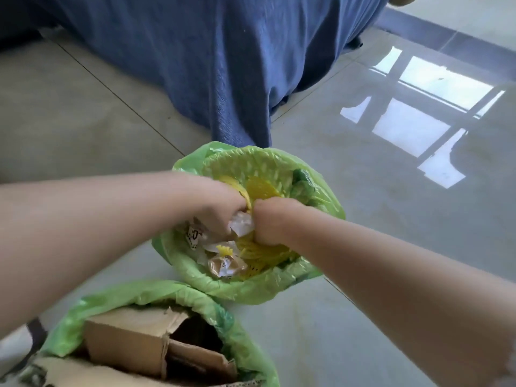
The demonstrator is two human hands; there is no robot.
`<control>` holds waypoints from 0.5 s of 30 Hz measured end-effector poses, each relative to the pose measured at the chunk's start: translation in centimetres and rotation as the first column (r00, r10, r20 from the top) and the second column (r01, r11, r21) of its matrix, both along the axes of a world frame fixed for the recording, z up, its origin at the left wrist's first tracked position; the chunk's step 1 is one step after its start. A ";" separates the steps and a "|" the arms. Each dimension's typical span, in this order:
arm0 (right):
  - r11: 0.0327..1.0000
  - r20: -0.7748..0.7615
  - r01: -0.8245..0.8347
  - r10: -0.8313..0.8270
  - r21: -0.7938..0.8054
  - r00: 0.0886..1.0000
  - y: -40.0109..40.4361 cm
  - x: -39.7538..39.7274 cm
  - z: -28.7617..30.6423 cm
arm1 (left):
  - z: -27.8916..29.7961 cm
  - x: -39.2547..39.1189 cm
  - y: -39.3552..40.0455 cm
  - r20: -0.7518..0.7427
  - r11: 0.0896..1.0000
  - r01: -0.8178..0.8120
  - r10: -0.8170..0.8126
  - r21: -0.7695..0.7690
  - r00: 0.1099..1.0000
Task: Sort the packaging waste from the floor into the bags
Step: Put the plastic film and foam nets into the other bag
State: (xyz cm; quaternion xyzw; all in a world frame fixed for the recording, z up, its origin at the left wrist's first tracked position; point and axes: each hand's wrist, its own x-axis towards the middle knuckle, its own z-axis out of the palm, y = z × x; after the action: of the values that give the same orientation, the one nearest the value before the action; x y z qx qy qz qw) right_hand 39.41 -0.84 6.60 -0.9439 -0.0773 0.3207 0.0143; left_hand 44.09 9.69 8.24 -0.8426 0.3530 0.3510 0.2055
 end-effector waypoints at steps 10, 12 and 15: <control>0.866 0.403 0.080 -0.309 0.494 0.861 -7.8 -12.7 7.8 | 11.8 -3.1 -0.6 0.188 0.924 0.084 -0.013 -0.374 0.982; 0.800 0.304 0.206 -0.433 0.563 0.849 -11.1 -17.6 6.9 | 11.9 -5.2 -4.1 0.234 0.900 0.200 -0.114 -0.386 0.965; 0.745 0.191 0.419 -0.579 0.519 0.793 -17.2 -24.2 4.4 | 11.0 -9.9 -12.1 0.280 0.867 0.379 -0.295 -0.324 0.914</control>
State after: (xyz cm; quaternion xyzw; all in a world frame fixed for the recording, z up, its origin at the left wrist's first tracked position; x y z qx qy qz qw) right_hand 15.23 -18.04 11.05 -0.9396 0.1088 0.1095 0.3054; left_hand 34.20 -2.40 19.23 -0.8246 0.5303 0.1402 0.1386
